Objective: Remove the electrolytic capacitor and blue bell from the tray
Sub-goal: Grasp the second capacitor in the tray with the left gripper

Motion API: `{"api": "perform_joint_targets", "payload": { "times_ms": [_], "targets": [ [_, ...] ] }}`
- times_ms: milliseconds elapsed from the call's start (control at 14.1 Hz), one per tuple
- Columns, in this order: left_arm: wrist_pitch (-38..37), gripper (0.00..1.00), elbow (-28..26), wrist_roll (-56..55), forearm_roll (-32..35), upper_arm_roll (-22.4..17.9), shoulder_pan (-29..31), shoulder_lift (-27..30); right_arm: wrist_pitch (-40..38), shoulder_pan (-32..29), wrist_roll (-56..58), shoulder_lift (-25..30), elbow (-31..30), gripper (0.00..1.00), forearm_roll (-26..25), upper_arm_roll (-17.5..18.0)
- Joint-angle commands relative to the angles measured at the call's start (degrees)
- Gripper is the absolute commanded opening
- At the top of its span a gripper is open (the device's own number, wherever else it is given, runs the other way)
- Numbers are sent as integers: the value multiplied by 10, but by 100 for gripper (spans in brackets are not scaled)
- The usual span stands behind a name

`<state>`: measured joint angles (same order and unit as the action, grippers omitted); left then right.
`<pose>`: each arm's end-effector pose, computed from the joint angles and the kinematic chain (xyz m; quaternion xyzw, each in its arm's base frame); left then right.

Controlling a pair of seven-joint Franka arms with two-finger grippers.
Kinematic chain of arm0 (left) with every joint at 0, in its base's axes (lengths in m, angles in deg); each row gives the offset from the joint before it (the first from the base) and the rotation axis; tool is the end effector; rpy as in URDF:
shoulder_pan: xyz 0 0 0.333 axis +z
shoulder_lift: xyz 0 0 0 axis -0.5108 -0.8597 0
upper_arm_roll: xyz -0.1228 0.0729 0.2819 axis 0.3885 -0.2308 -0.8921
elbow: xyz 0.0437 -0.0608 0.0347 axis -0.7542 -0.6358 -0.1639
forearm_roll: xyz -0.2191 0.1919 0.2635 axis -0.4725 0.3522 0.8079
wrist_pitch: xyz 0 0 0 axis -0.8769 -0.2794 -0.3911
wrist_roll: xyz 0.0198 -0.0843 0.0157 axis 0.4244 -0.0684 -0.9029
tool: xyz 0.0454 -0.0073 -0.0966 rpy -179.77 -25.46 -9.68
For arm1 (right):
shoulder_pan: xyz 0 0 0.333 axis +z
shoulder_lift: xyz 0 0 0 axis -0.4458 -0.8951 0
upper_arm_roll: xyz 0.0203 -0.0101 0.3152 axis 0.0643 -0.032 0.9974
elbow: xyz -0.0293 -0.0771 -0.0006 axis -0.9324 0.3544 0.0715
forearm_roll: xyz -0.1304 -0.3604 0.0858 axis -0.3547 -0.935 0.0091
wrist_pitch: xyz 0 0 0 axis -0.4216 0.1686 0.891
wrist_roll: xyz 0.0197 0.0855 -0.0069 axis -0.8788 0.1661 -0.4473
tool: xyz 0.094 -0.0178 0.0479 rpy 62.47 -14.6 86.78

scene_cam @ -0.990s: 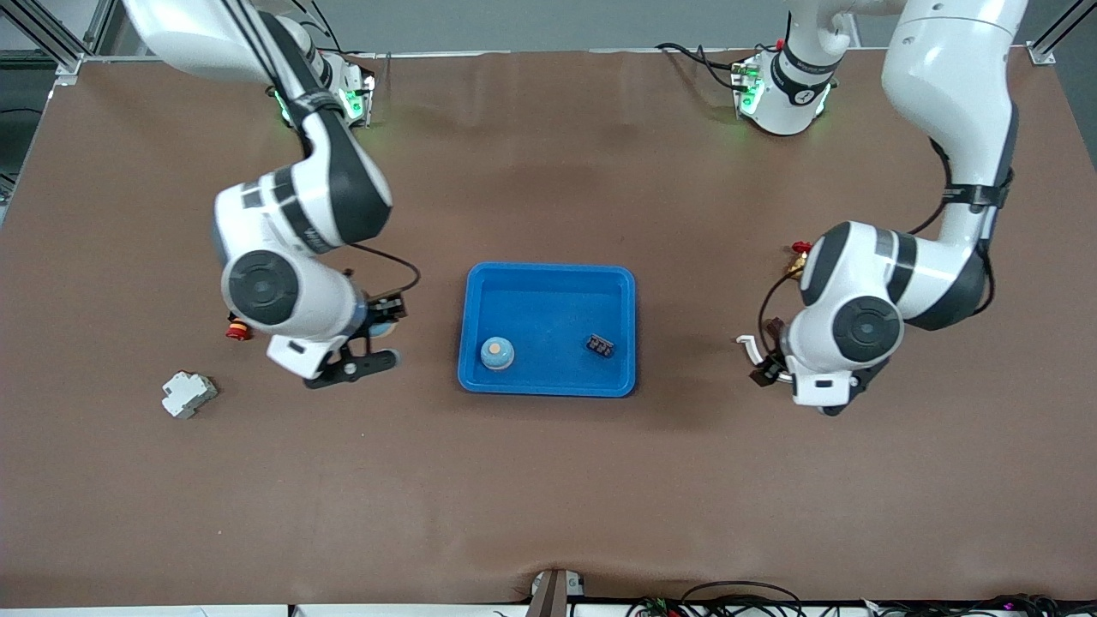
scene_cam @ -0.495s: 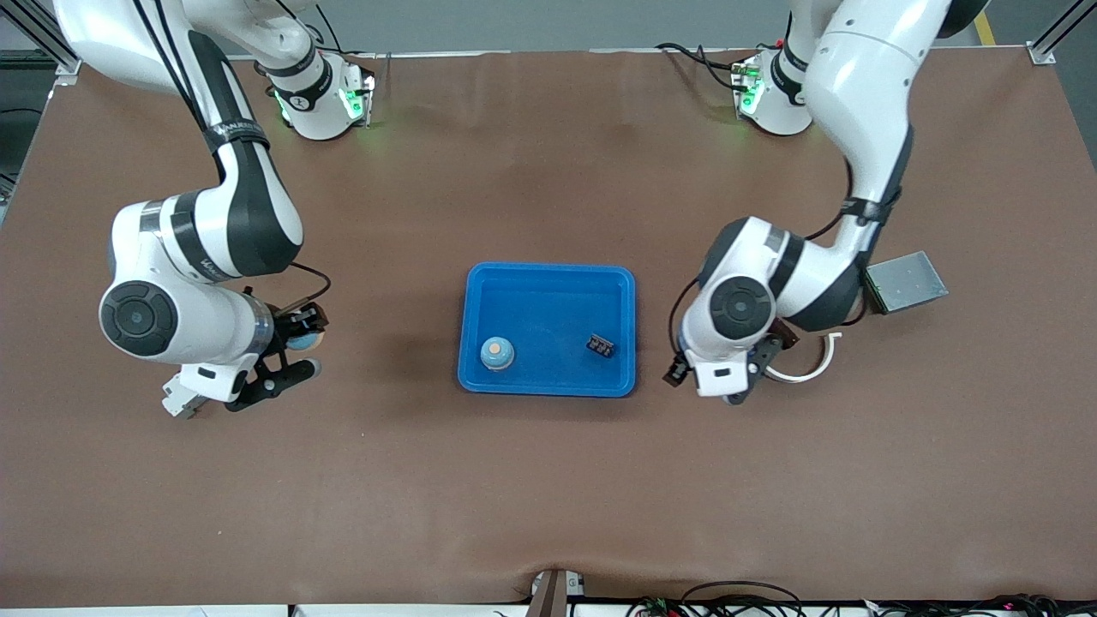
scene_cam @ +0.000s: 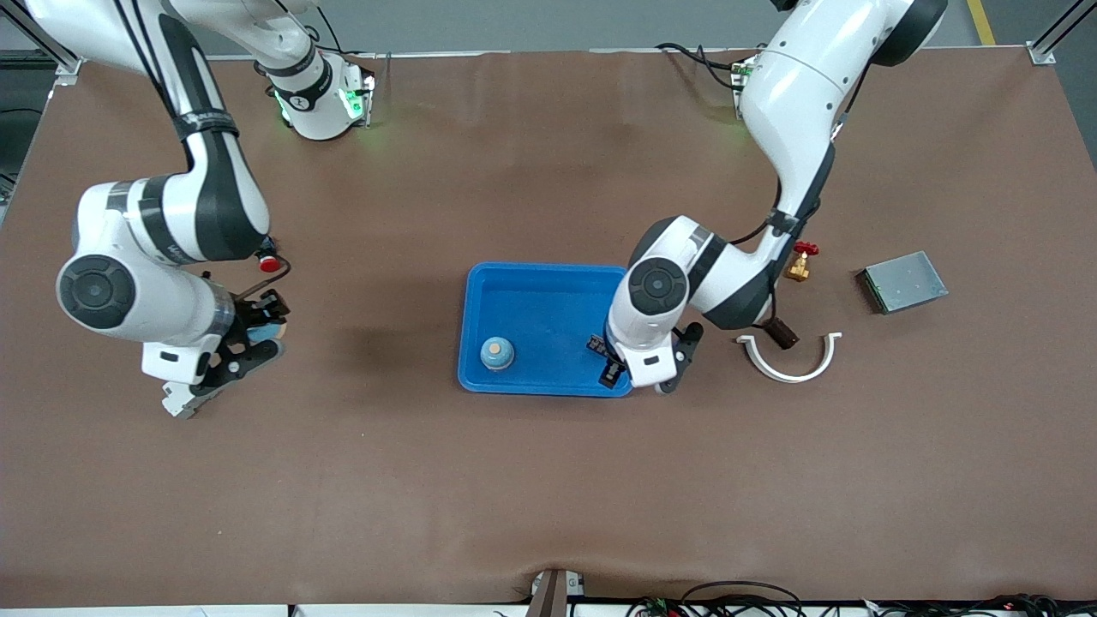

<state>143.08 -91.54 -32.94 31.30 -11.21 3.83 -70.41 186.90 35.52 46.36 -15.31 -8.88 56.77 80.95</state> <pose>0.5981 -0.4147 0.2499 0.8642 0.5027 -0.0135 0.0151 0.6232 0.0617 0.3780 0.9571 0.2698 -0.1050 0.0098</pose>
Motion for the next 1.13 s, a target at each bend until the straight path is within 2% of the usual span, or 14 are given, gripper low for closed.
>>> {"api": "perform_joint_targets", "payload": {
  "times_ms": [0,141,354,495,636,778,919,1061],
  "targets": [
    [-2,73,15,-22,-9,-5,-23,-15,69,-31,32,43,-92,16,-5,11],
    [-8,67,10,-38,-7,-6,-33,-23,116,-37,34,46,-132,16,-4,11],
    [-8,64,11,-50,-3,-6,-44,-42,196,-45,37,45,-187,16,-4,11],
    [-8,63,11,-49,-2,-10,-46,-49,235,-45,37,40,-210,16,-3,11],
    [-8,55,11,-49,-2,-10,-46,-52,261,-51,38,34,-216,16,-3,11],
    [-8,46,12,-48,-2,-11,-46,-53,275,-53,40,22,-216,16,-3,11],
    [-8,32,12,-46,-2,-11,-46,-53,298,-59,50,4,-215,16,-3,11],
    [-8,13,13,-42,0,-11,-46,-53,319,-69,71,-14,-215,16,0,11]
  ]
}}
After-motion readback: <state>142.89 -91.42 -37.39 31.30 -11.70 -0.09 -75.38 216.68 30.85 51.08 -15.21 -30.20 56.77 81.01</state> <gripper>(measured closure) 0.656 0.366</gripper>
